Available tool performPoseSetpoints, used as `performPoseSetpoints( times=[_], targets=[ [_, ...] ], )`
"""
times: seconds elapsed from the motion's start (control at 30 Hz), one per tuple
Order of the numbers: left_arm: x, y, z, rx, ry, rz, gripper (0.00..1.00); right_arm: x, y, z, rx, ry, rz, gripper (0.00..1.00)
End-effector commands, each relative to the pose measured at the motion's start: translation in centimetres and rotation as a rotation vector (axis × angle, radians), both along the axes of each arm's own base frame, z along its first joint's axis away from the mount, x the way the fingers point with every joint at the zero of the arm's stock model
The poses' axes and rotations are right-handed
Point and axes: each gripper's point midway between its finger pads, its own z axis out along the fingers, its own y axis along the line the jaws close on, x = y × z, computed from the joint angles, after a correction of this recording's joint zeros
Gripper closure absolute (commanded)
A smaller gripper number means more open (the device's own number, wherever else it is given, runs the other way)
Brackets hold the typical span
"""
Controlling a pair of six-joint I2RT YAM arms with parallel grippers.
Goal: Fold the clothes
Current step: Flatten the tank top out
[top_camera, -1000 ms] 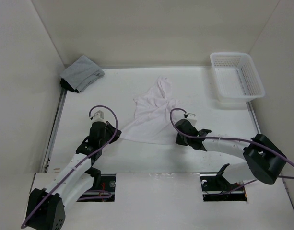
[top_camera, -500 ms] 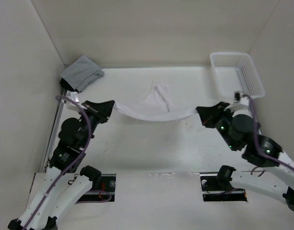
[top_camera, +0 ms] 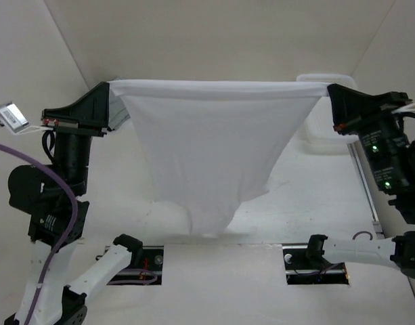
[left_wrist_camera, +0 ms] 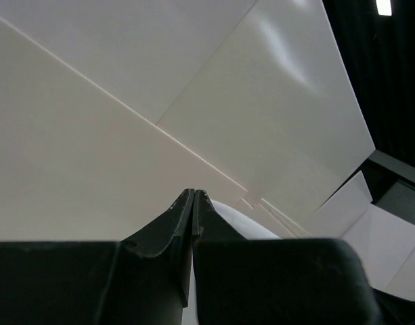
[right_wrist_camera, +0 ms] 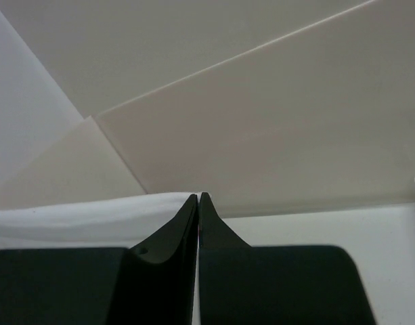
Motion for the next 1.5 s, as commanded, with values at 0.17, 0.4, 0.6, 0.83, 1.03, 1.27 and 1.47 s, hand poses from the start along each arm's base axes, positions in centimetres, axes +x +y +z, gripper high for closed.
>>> performPoseSetpoints(
  times=[0.17, 0.4, 0.6, 0.83, 1.03, 1.27, 1.47],
  targets=[
    [14.2, -0.6, -10.3, 0.078, 0.284, 0.119, 1.00, 11.1, 5.9, -6.6, -0.178, 0.091, 0.007, 0.97],
    [23.2, 2.1, -13.5, 0.041, 0.399, 0.126, 1.00, 22.8, 6.1, -10.3, -0.138, 0.214, 0.024, 0.98],
    [25.2, 2.6, -9.0, 0.048, 0.337, 0.126, 1.00, 25.3, 5.6, -4.6, -0.122, 0.157, 0.009, 0.98],
    [23.0, 2.8, -6.5, 0.052, 0.280, 0.124, 1.00, 22.9, 4.8, -2.5, -0.110, 0.128, 0.011, 0.97],
    [20.7, 2.5, -12.0, 0.047, 0.349, 0.122, 1.00, 20.1, 4.6, -9.8, -0.082, 0.206, 0.020, 0.97],
    [14.0, 1.3, -27.5, 0.040, 0.556, 0.080, 1.00, 12.0, 6.1, -26.8, -0.039, 0.428, 0.091, 0.97],
    [6.4, 0.8, -40.6, 0.075, 0.809, 0.018, 1.00, 3.0, 8.3, -40.7, -0.085, 0.690, 0.239, 0.97]
  ],
)
